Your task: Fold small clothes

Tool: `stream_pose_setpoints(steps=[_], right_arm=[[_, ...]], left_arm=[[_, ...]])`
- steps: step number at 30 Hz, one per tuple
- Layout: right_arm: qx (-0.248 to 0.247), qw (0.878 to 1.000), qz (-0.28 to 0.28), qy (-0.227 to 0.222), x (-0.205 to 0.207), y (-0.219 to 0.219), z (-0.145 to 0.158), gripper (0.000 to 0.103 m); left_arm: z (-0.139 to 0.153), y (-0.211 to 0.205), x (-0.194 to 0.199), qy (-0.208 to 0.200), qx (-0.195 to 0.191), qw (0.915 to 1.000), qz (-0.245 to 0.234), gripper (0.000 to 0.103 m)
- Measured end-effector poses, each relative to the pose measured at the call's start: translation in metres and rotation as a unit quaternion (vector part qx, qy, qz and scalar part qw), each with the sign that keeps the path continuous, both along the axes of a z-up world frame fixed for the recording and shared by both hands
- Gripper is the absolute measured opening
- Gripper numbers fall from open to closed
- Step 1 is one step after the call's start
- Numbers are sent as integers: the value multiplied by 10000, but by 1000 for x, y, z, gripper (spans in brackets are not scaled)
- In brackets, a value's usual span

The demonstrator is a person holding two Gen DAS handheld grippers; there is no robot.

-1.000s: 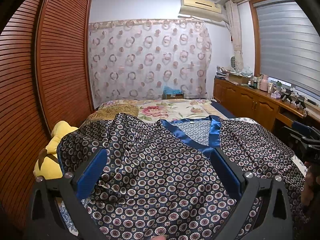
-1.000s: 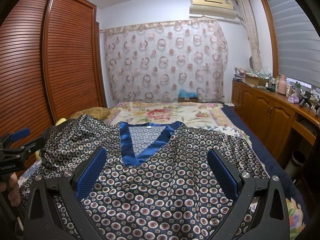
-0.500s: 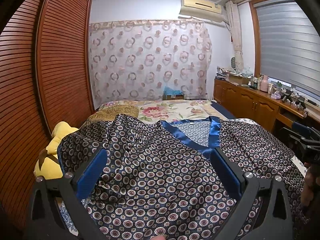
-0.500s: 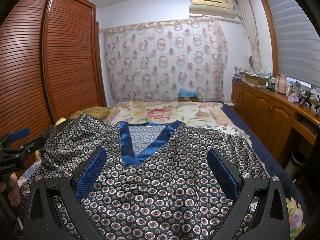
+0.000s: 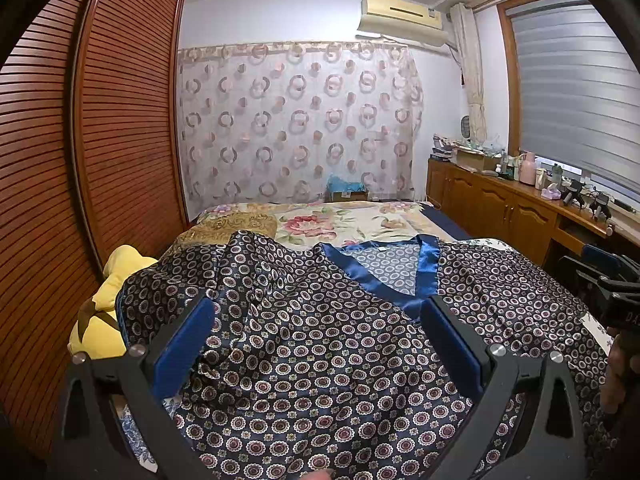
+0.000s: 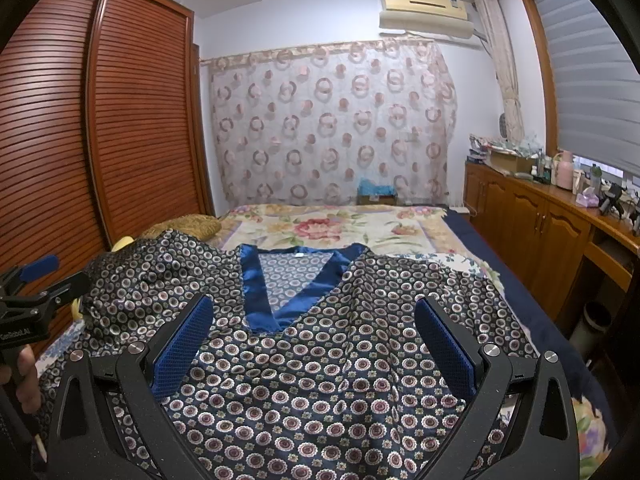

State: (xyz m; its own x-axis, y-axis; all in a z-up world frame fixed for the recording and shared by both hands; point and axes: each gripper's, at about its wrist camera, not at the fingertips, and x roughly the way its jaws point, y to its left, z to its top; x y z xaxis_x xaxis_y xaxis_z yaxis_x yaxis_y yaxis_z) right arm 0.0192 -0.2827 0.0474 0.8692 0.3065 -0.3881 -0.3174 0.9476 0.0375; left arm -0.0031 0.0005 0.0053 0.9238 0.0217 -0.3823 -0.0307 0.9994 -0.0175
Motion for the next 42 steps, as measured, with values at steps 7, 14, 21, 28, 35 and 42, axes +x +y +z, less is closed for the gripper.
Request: stream_pose_setpoints(steps=[7, 14, 21, 28, 35, 42], right_arm=[[-2, 10000, 4, -1, 0, 0, 0, 103], [7, 10000, 6, -8, 0, 0, 0, 103], [-7, 10000, 26, -26, 0, 5, 0, 103], [-10, 10000, 28, -28, 0, 8, 1, 103], [-3, 9999, 120, 23, 1, 10, 0, 103], [-79, 9996, 258, 59, 3, 21, -7, 103]], left_arm=[[0, -1, -1, -4, 7, 10000, -4, 103], [3, 0, -1, -14, 7, 10000, -14, 103], [4, -1, -2, -23, 7, 10000, -21, 103], [4, -2, -2, -21, 13, 10000, -14, 103], [2, 6, -2, 56, -33, 10000, -41, 103], [-7, 32, 2, 204, -83, 9997, 39, 103]])
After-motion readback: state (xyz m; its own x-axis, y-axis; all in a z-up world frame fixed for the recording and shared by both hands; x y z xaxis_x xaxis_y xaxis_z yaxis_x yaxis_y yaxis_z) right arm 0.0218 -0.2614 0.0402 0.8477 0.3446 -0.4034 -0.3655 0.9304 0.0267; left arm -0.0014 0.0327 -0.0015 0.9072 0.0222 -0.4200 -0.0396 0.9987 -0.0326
